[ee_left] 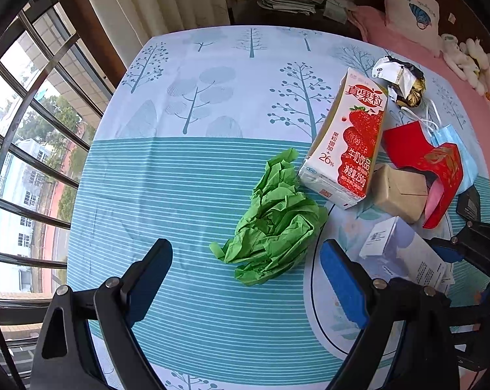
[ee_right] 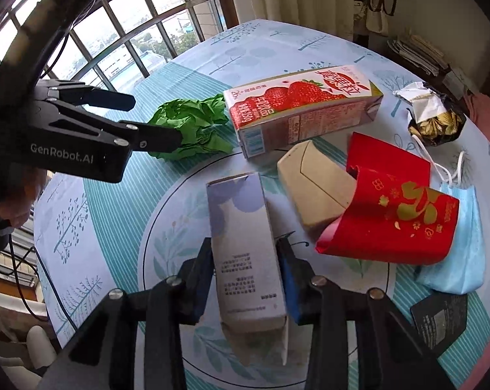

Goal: Collect trash
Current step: 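Grasp the white milk box with the right tool while the left tool grasps the green crumpled paper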

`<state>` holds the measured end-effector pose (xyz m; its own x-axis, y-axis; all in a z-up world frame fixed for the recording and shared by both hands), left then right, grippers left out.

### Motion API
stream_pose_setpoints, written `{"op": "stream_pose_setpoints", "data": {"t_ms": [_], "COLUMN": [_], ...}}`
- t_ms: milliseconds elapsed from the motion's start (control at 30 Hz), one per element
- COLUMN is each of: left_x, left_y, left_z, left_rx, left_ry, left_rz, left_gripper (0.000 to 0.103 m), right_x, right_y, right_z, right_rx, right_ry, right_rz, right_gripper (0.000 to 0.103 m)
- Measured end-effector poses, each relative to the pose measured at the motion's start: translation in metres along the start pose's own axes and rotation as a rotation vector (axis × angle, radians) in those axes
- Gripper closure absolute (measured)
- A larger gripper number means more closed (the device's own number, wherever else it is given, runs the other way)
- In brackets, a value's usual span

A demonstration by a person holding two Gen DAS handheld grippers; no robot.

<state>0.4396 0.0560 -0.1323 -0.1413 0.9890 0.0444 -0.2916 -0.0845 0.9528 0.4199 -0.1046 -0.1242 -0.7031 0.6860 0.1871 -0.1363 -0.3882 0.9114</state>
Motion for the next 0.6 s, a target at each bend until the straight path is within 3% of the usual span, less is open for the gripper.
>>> {"op": "stream_pose_setpoints", "data": {"t_ms": [333, 400, 467, 533, 600], "left_x": [-0.004, -0.003, -0.005, -0.005, -0.006], "left_y": [-0.032, -0.034, -0.035, -0.032, -0.027], "left_z": [0.01, 0.01, 0.008, 0.005, 0.0], "left_rx": [0.08, 0.077, 0.08, 0.071, 0.058], "left_ry": [-0.009, -0.006, -0.012, -0.014, -0.025], "left_rz": [-0.019, -0.033, -0.042, -0.058, -0.046], "left_gripper": [0.013, 0.021, 0.05, 0.059, 0.062], "right_x": [-0.007, -0.005, -0.003, 0.0, 0.003], "right_y": [0.006, 0.008, 0.012, 0.016, 0.02], "right_z": [-0.012, -0.016, -0.02, -0.026, -0.03], "right_rx": [-0.025, -0.027, -0.036, -0.044, -0.055], "right_ry": [-0.139, -0.156, -0.171, -0.181, -0.197], "right_rz": [-0.001, 0.003, 0.0, -0.004, -0.008], "right_gripper": [0.066, 0.066, 0.066, 0.066, 0.066]}}
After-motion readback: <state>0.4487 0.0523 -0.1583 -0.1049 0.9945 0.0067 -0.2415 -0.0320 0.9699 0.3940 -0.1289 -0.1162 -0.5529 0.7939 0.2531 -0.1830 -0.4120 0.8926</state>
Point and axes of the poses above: each gripper's, at about its wrist camera, not at the fingertips, and y roughly against the way its jaws point, x to its left, z to its top, the point moved 3 cm from there along -y, roughly the way its jaws point, and after that the axes turned 4 degrees about -y, right-handed, at the moved point
